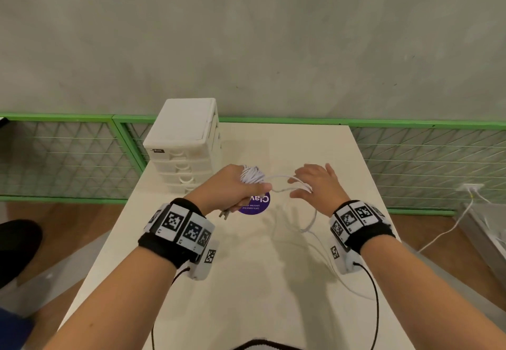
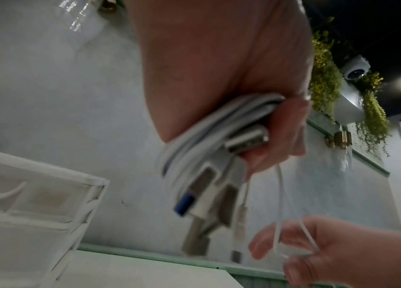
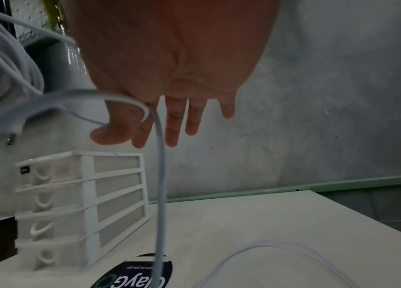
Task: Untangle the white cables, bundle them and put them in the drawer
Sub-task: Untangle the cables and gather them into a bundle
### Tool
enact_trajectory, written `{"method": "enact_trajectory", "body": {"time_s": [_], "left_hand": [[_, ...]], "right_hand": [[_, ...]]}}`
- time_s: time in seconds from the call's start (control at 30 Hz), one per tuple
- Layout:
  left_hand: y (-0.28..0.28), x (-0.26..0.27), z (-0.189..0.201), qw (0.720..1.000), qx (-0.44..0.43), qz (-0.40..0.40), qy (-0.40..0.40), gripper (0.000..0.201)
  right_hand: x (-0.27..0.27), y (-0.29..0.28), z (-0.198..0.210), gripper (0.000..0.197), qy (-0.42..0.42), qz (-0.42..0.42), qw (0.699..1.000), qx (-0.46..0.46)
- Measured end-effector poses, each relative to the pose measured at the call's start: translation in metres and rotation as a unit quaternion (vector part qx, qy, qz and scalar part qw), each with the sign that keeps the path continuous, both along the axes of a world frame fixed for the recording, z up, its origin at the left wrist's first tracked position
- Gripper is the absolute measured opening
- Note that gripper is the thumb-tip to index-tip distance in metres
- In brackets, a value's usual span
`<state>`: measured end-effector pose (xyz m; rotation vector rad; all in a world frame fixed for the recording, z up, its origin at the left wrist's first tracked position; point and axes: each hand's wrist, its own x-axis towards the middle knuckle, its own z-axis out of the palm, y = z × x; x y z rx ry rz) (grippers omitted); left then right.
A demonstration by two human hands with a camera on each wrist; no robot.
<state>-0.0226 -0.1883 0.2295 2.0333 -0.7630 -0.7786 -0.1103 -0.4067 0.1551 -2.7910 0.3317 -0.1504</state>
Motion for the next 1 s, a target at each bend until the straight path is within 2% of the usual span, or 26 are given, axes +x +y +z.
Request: {"method": "enact_trajectory", "body": {"time_s": [0.13, 0.23, 0.3, 0.37, 0.43, 0.53, 0.6, 0.67, 0.7, 0.73, 0.8, 0.87, 0.93, 1.0], "left_hand": [[-0.002, 0.009, -0.002, 0.993, -0.005, 0.113, -0.014, 0.036], [0.002, 0.018, -0.005, 0.98, -0.007, 0.198, -0.03, 0.039], [0.007, 0.024, -0.002, 0.976, -0.005, 0.217, -0.031, 0.039], [0.014, 0.026, 0.002, 0.982, 0.023, 0.184, -0.035, 0.037], [0.019, 0.022, 0.004, 0.993, 0.056, 0.099, -0.017, 0.04], [0.019, 0.009, 0.008, 0.997, -0.004, 0.014, 0.079, 0.043], [0.012, 0.004, 0.012, 0.994, -0.043, 0.028, 0.095, 0.04], [0.003, 0.003, 0.013, 0.994, -0.046, 0.056, 0.076, 0.039], [0.0, 0.002, 0.014, 0.995, -0.043, 0.066, 0.064, 0.038], [-0.002, 0.002, 0.014, 0.995, -0.043, 0.072, 0.06, 0.037], [-0.005, 0.0, 0.017, 0.993, -0.063, 0.07, 0.076, 0.037], [-0.005, -0.003, 0.021, 0.99, -0.086, 0.048, 0.104, 0.037], [-0.004, -0.007, 0.021, 0.992, -0.071, 0.004, 0.107, 0.036], [-0.003, -0.012, 0.017, 0.993, -0.05, -0.028, 0.103, 0.033]], "right_hand": [[-0.004, 0.002, 0.004, 0.042, -0.104, -0.007, 0.994, 0.036], [-0.006, 0.016, 0.012, 0.032, -0.064, 0.021, 0.996, 0.061], [-0.01, 0.018, 0.012, 0.031, -0.048, 0.015, 0.996, 0.071], [-0.015, 0.014, 0.012, 0.039, -0.068, -0.012, 0.992, 0.103], [-0.016, 0.006, 0.014, 0.043, -0.103, -0.055, 0.986, 0.122], [-0.007, 0.005, 0.012, 0.037, -0.081, -0.063, 0.99, 0.098], [-0.003, 0.012, 0.009, 0.04, -0.071, -0.036, 0.988, 0.134], [-0.004, 0.026, 0.015, 0.043, -0.135, -0.018, 0.953, 0.27], [-0.004, 0.032, 0.018, 0.043, -0.175, -0.003, 0.932, 0.317], [-0.003, 0.038, 0.022, 0.045, -0.187, 0.015, 0.925, 0.33], [-0.001, 0.048, 0.024, 0.051, -0.141, 0.052, 0.943, 0.296], [0.003, 0.052, 0.02, 0.036, -0.1, 0.063, 0.968, 0.223], [0.006, 0.05, 0.02, 0.024, -0.122, 0.028, 0.975, 0.183], [0.006, 0.046, 0.025, 0.025, -0.161, -0.004, 0.972, 0.172]]}}
